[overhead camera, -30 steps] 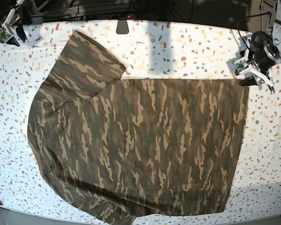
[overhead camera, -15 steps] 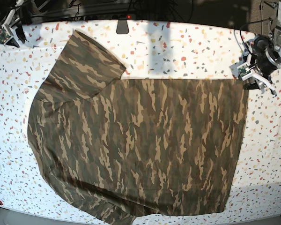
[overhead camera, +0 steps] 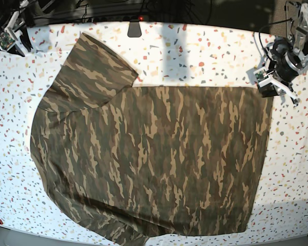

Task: Fold the T-shirt properly
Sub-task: 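Move both grippers down toward the shirt's shoulder corners, then grasp the shirt's shoulder edges with both grippers and lift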

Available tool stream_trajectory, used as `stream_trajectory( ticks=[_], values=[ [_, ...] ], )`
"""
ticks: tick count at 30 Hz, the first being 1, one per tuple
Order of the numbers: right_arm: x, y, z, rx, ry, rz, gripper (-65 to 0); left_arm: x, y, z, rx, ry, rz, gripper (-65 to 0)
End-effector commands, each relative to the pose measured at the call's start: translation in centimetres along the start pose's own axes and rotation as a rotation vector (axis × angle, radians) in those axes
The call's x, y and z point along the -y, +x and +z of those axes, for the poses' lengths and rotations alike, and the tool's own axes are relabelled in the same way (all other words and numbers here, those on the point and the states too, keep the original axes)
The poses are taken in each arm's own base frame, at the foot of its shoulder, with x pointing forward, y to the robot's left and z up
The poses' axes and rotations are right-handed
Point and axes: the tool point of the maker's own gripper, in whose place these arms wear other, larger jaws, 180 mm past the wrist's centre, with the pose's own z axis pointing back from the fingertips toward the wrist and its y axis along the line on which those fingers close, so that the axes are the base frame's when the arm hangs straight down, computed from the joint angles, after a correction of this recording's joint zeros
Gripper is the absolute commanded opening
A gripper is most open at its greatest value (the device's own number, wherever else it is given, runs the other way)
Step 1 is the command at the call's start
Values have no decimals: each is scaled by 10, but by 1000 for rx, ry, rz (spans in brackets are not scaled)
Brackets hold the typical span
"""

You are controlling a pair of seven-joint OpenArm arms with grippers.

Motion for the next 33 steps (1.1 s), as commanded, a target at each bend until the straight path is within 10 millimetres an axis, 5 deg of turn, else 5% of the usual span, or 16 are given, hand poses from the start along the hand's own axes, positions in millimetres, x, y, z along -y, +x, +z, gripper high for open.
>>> stream_trajectory(
  ticks=[1,14,16,20,24,29,33],
  values=[
    [3,10,2,31,-6,17,-509,-4,-9,2,-33,-1,-14,-502],
    [1,17,3,45,-6,24,-509,-25,-17,-4,-66,34,8,-440],
    [1,17,3,45,-6,24,-508,-24,-17,-4,-65,32,9,-469],
    [1,17,3,46,-6,24,-509,-24,-15,-4,-52,33,29,-650],
    [3,9,3,3,-12,63,-502,-25,-5,-5,4,36,112,-650],
    [10,-5,1,-93,-19,235,-345,-27,9,-4,84,40,231,-650],
    [9,-7,-8,-121,-2,366,-337,-37,8,-3,86,92,248,-650]
  ],
)
